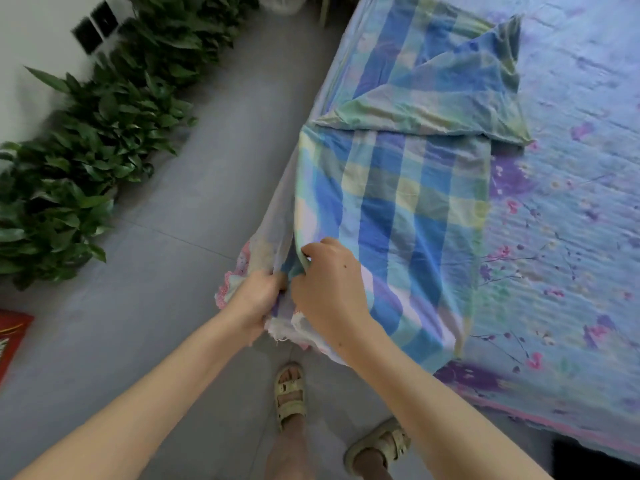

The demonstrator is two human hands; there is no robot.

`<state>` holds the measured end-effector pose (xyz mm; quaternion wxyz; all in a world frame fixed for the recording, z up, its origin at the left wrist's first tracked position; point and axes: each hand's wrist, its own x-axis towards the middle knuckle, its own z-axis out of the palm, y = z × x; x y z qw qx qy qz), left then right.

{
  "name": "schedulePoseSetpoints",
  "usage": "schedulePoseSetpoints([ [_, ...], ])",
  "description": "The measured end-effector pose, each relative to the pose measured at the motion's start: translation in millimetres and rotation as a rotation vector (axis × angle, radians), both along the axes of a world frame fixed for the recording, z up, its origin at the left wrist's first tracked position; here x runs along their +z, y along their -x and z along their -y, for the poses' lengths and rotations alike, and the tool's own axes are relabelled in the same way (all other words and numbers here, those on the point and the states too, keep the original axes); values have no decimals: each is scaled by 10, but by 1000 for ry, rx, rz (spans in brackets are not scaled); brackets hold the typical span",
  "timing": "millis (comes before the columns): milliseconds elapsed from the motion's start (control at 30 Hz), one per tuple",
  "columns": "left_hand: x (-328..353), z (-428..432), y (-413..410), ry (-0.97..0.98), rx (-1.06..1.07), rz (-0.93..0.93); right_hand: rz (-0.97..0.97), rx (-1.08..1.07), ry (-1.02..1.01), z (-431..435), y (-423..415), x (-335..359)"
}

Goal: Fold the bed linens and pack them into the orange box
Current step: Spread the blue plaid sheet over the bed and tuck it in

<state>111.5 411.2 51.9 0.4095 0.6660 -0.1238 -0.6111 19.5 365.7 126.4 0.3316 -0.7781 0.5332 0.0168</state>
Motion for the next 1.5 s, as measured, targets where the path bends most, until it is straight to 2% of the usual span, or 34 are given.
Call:
schedulePoseSetpoints([
  [167, 474, 298, 14, 18, 43, -12, 50, 80, 12, 120, -21, 297],
  [267, 819, 526, 53, -19, 136, -140, 97, 71, 77, 223, 138, 404],
  [367, 1195, 768, 269, -8, 32, -204, 244, 40, 97, 315, 382, 433],
  [433, 1376, 957, 422, -5, 7, -120, 384, -48, 116, 341, 631, 465],
  [500, 1571, 1160, 558, 34, 0, -23, 475, -250, 239, 303, 923, 512],
  [533, 1704, 1279, 655, 49, -14, -10, 473, -350, 309, 291, 1064, 533],
  [667, 2245, 1654, 1091, 94, -119, -42, 257, -585, 519, 414, 1357, 541],
  [767, 2705, 1928, 1451, 139, -162, -75, 286, -872, 508, 659, 1565, 749],
  [900, 3272, 2190, 1910, 264, -137, -147, 400, -1061, 506, 888, 1677, 1012],
  [1000, 3617, 2368, 2246, 329, -150, -145, 446, -1108, 564, 1121, 1752, 1298],
  [1133, 4124, 2463, 2603, 421, -157, -144, 365, -1147, 621, 1461, 2032, 1670],
  [1267, 4640, 2454, 2612, 514, -144, -199, 438, -1156, 685, 1573, 2430, 1821],
  [1400, 5099, 2456, 2341, 602, -47, -268, 256, -1082, 773, 1509, 2920, 1839],
  [1500, 5273, 2491, 2094, 605, -13, -306, 122, -1049, 760, 1592, 3135, 2011],
])
